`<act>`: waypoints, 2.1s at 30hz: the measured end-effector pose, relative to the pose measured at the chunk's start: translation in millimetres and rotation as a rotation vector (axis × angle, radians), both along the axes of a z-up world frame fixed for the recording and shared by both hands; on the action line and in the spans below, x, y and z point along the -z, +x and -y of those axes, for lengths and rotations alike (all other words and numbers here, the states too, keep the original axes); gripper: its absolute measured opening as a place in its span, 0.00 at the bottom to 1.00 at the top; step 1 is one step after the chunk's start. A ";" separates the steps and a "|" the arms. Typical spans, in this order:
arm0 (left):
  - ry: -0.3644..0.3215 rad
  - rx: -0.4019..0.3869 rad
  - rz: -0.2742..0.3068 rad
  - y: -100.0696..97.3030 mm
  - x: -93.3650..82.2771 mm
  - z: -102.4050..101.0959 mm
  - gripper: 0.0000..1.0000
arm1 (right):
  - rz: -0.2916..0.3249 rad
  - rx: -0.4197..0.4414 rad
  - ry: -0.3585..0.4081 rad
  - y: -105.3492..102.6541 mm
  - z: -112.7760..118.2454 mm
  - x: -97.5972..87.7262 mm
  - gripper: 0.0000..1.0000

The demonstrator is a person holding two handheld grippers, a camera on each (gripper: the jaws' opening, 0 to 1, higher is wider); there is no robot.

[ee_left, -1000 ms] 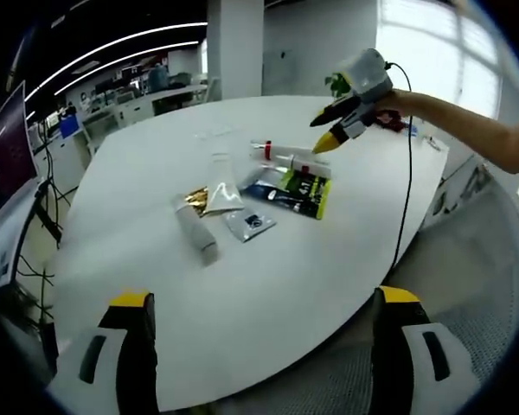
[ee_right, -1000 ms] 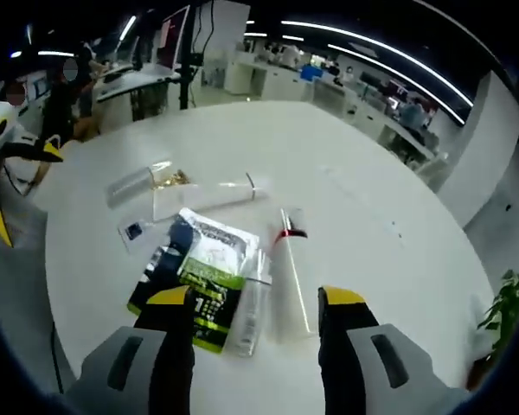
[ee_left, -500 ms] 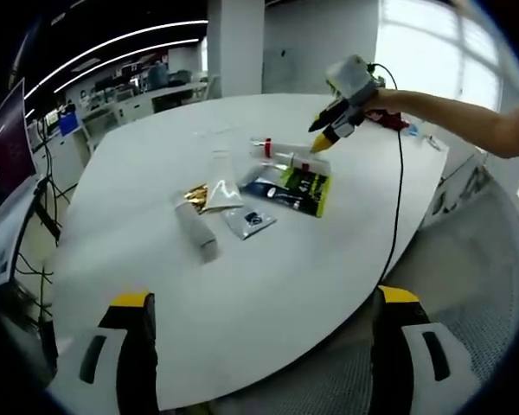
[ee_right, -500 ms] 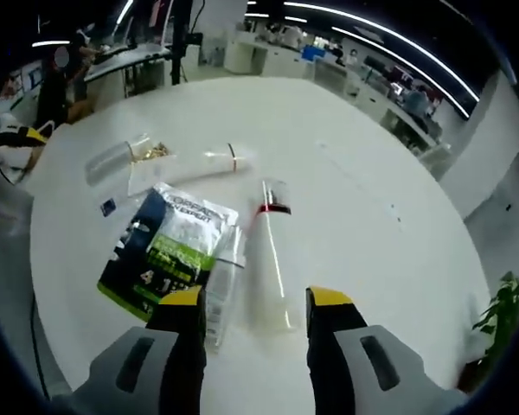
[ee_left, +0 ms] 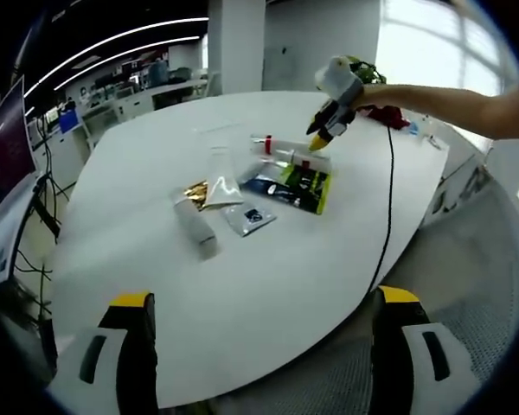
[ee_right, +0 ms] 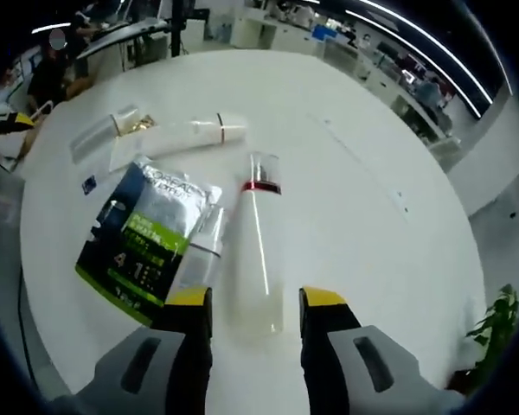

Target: Arrange the skincare products in the storage area until every visible bottle or jar stands upright without overlapping.

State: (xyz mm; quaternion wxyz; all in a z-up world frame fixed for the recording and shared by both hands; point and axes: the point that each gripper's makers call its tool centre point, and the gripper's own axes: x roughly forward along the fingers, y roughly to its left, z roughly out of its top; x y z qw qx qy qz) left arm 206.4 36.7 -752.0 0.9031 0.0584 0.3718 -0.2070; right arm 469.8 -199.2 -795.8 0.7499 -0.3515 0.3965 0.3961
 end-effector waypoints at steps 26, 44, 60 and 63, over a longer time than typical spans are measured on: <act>0.008 0.008 -0.016 -1.7 2.9 1.0 0.98 | -0.161 -0.028 -0.085 7.0 -5.6 27.9 0.30; 0.018 0.010 -0.034 -1.9 7.2 0.5 0.98 | -0.262 -0.027 -0.149 14.3 -4.0 36.2 0.31; 0.026 0.023 -0.044 -3.9 9.2 2.2 0.98 | -0.266 -0.101 -0.229 5.9 -10.8 36.6 0.32; 0.025 0.023 -0.045 -4.1 8.8 2.6 0.98 | -0.266 -0.122 -0.276 2.6 -11.1 36.2 0.31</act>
